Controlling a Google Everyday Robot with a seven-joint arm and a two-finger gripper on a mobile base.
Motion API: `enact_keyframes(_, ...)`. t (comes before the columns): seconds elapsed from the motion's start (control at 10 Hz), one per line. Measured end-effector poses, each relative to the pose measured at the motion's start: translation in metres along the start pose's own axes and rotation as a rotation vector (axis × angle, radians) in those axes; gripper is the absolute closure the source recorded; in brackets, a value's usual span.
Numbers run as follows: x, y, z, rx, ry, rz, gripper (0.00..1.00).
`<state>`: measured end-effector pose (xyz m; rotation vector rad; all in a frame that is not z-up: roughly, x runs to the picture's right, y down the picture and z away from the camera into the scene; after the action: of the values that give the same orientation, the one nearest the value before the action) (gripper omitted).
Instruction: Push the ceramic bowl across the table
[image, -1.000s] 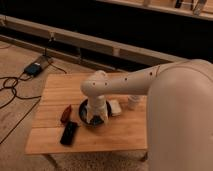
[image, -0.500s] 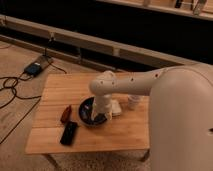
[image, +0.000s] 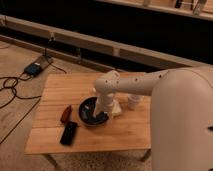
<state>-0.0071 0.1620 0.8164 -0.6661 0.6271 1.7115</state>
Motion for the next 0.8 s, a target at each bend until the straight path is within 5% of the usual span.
enact_keyframes(0.8, -0.037, -0.010, 0.008, -0.084, -0.037, 0.079, 0.35)
